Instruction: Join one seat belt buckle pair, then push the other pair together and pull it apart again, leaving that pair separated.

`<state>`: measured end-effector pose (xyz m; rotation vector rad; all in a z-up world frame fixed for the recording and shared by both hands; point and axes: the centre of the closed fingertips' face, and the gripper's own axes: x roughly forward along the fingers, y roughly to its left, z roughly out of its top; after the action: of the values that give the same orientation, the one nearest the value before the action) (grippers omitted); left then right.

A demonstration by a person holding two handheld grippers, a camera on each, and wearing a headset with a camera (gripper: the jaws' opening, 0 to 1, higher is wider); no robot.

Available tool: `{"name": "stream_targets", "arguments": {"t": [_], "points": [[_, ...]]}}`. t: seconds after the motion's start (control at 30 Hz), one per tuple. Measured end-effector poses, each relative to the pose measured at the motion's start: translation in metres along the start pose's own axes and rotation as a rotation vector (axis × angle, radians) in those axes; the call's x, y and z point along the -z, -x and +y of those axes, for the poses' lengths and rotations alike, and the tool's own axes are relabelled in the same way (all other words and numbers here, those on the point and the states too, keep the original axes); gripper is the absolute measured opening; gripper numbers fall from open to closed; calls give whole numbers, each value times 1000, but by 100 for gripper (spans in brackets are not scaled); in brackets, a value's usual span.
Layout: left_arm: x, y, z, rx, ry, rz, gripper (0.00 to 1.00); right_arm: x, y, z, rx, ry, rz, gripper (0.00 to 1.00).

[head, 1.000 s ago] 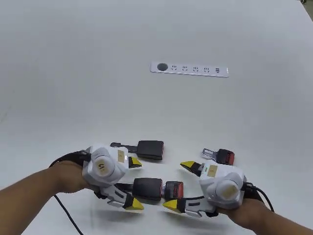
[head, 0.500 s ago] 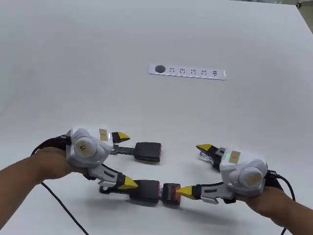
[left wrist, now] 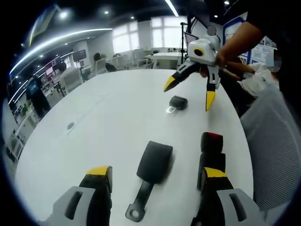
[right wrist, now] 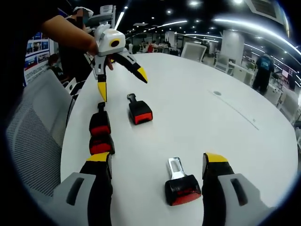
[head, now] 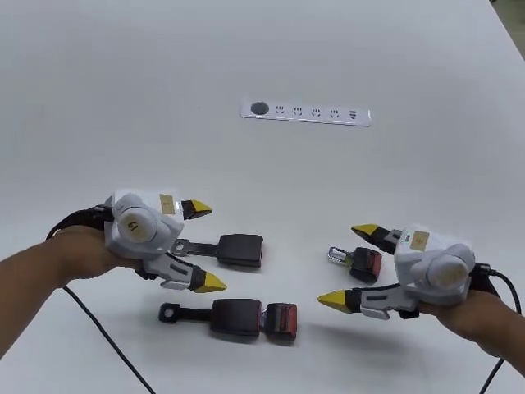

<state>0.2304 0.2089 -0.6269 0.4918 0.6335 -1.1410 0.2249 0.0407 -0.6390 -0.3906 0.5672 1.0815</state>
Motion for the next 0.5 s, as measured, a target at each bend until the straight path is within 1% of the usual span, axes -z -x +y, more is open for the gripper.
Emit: {"name": "stream_targets", "arguments": {"t": [0.1,0.2,0.27,0.33,0.4,0.5], "points": [[-1,-3,4,2,-8,3,80,8,4,-9,5,-15,16,78],[-3,-8,8,8,-13,1,79,17,6,-14,-4,-31,39,77],[0,-12,10,16,-18,9,78,24,7,-18,-6,-42,53,75],[2,-17,10,28,-34,19,77,27,9,-20,-6,-45,65,75],[4,-21,9,46,-52,23,73,33,9,-23,-14,-52,78,75],[11,-29,9,66,-66,46,72,41,9,-24,-22,-56,106,75]]}}
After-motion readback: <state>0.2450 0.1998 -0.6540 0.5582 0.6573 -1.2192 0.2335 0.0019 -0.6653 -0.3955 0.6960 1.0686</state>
